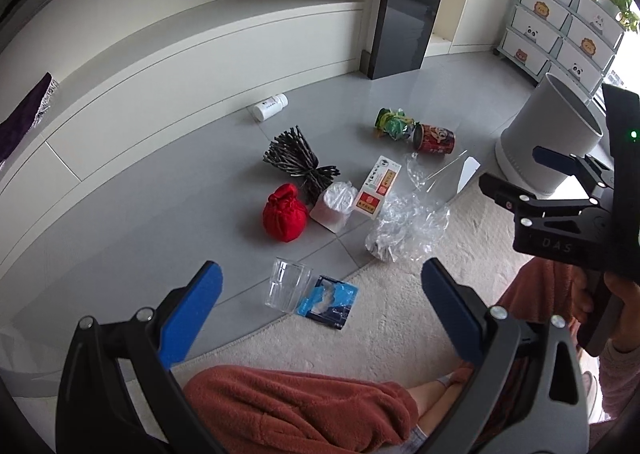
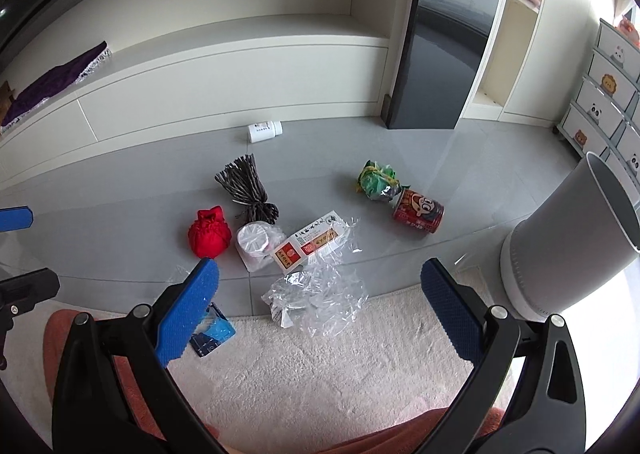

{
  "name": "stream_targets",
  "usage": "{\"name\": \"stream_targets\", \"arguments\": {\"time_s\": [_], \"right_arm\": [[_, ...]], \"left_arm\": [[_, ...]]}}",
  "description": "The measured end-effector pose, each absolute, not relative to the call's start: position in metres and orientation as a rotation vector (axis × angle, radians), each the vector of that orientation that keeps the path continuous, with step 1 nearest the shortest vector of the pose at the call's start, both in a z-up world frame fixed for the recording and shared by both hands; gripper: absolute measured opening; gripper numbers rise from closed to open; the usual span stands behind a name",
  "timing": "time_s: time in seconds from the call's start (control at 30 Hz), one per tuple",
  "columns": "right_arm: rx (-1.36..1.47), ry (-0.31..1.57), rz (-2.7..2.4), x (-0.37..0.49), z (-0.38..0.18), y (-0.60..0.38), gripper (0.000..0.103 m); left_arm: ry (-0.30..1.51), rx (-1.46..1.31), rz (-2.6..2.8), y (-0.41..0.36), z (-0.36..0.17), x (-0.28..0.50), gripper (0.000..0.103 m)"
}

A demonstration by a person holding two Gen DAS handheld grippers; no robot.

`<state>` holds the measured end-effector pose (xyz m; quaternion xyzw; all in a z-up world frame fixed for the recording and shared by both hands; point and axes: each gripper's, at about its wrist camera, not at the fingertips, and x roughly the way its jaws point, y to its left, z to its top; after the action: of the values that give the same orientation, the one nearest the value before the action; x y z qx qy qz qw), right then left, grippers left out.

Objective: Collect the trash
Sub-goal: 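Lower the left tool to the clear plastic cup and close on it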

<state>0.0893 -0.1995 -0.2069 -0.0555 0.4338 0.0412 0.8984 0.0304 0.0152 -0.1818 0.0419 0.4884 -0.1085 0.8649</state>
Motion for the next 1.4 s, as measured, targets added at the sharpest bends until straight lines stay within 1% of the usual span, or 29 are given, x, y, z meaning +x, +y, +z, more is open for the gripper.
{"name": "stream_targets", "arguments": {"time_s": [0.3, 0.33, 0.43, 0.47, 0.5, 0.53, 0.57, 0.73, 1.23, 1.27, 1.37, 1.4], "right_arm": [[-0.136, 0.972, 0.029, 0.127, -0.299, -0.203, 0.097], [-0.141, 0.978, 0.026, 0.131, -0.307, -0.203, 0.097], [-0.138, 0.999, 0.022, 0.142, -0.327, -0.201, 0.097], [-0.135, 1.003, 0.024, 0.144, -0.332, -0.201, 0.097], [-0.137, 1.010, 0.025, 0.146, -0.337, -0.200, 0.097], [-0.140, 1.016, 0.027, 0.149, -0.341, -0.198, 0.097], [-0.144, 1.021, 0.028, 0.150, -0.345, -0.197, 0.097], [-0.146, 1.032, 0.036, 0.155, -0.357, -0.194, 0.097], [-0.150, 1.074, 0.038, 0.162, -0.375, -0.197, 0.096], [-0.154, 1.080, 0.042, 0.162, -0.377, -0.196, 0.095], [-0.167, 1.105, 0.058, 0.162, -0.383, -0.192, 0.082], [-0.172, 1.115, 0.065, 0.162, -0.385, -0.191, 0.070]], "left_arm": [[1.171, 0.113, -0.169, 0.038, -0.285, 0.071, 0.099], [1.194, 0.105, -0.166, 0.042, -0.296, 0.074, 0.097], [1.251, 0.090, -0.148, 0.049, -0.324, 0.086, 0.096], [1.266, 0.089, -0.146, 0.051, -0.331, 0.089, 0.091], [1.283, 0.092, -0.145, 0.051, -0.339, 0.093, 0.083], [1.307, 0.097, -0.144, 0.051, -0.348, 0.097, 0.062], [1.327, 0.100, -0.143, 0.051, -0.359, 0.102, 0.057], [1.375, 0.085, -0.168, 0.050, -0.388, 0.111, 0.057], [1.445, 0.109, -0.239, 0.042, -0.421, 0.120, 0.059], [1.458, 0.111, -0.239, 0.041, -0.424, 0.121, 0.058], [1.467, 0.117, -0.241, 0.042, -0.432, 0.123, 0.058], [1.467, 0.117, -0.247, 0.042, -0.433, 0.122, 0.058]]}}
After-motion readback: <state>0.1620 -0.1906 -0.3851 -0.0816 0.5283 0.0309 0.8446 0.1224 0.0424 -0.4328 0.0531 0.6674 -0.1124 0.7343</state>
